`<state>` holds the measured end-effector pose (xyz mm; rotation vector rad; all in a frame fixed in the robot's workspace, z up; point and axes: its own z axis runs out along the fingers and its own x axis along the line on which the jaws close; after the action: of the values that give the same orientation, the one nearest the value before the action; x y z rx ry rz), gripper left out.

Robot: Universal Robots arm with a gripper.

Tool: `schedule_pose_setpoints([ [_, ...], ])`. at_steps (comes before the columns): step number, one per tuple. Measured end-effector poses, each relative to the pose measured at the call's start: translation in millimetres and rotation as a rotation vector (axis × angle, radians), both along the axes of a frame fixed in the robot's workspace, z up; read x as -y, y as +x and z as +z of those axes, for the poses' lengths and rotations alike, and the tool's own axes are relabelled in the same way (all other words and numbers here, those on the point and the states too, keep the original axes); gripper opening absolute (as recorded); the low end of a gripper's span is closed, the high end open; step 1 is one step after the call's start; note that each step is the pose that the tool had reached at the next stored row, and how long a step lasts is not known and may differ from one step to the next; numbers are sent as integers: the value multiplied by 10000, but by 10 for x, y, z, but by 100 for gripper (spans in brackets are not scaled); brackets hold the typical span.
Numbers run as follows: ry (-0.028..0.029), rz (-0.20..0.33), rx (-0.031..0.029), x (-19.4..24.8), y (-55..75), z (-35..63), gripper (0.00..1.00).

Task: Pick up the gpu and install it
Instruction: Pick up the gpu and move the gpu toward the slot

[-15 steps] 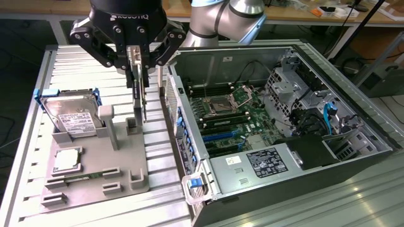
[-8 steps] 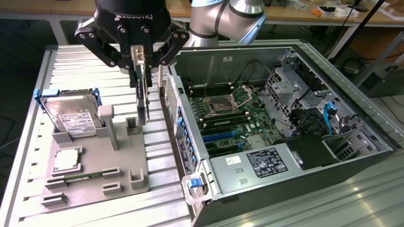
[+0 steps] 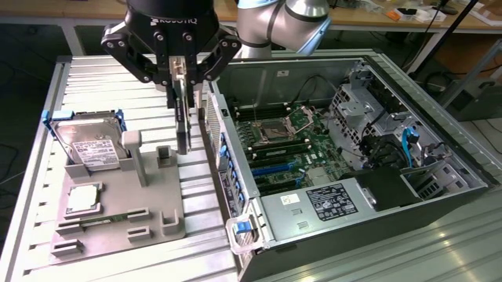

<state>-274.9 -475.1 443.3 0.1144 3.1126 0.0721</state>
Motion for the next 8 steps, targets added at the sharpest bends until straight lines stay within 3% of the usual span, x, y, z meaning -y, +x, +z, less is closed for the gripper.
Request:
schedule_pose_setpoints([
  [8,-1,0,-1,-1,59,0,27],
])
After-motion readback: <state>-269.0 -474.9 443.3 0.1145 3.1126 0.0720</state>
